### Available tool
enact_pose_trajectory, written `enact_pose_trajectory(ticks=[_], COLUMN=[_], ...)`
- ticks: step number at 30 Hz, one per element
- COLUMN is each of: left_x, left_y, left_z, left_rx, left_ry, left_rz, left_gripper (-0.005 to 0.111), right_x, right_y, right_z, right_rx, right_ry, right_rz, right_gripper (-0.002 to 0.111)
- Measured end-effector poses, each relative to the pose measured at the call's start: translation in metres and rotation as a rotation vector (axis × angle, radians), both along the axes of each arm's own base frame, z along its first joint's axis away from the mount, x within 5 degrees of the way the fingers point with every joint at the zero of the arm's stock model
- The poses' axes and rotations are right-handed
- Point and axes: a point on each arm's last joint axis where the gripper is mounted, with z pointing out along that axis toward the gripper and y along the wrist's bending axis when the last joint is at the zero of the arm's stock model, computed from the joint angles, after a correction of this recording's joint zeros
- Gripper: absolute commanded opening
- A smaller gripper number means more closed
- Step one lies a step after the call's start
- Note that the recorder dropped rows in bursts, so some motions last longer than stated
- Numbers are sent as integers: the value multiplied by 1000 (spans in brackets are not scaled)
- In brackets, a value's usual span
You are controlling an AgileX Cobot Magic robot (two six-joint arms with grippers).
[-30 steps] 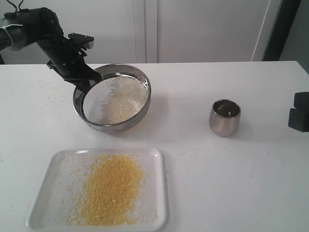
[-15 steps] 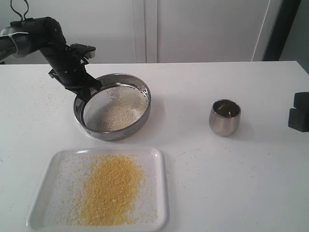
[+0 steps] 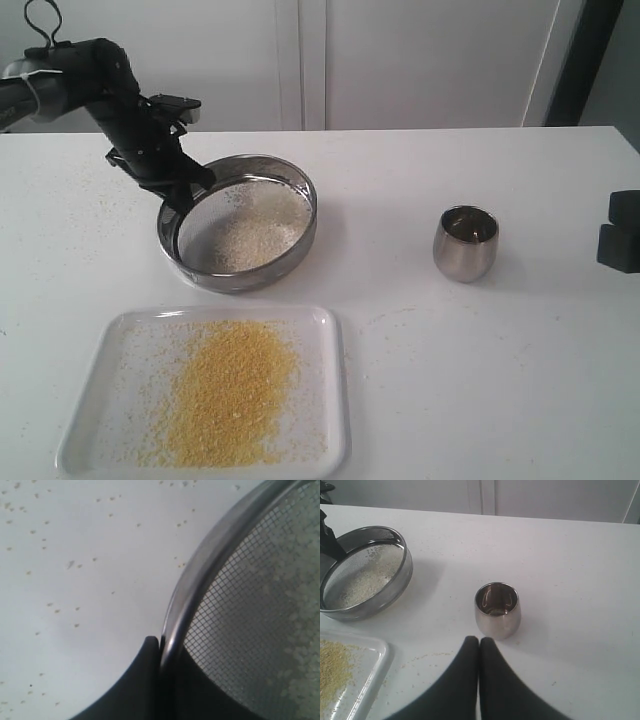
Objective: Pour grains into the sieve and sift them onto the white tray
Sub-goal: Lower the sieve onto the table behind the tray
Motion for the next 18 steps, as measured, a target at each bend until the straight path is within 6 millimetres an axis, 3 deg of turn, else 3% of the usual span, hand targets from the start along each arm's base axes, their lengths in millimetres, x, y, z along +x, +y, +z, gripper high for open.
enact_pose_trajectory(ticks=[18], left_x=[0], left_y=[-19], left_z=[0], left_rx=[-51], left_ry=[-39], left_rz=[-25], left_gripper=[0], right_x=[0], right_y=[0], right_z=[0], right_rx=[2], right_ry=[0], right_rz=[0], right_gripper=[0])
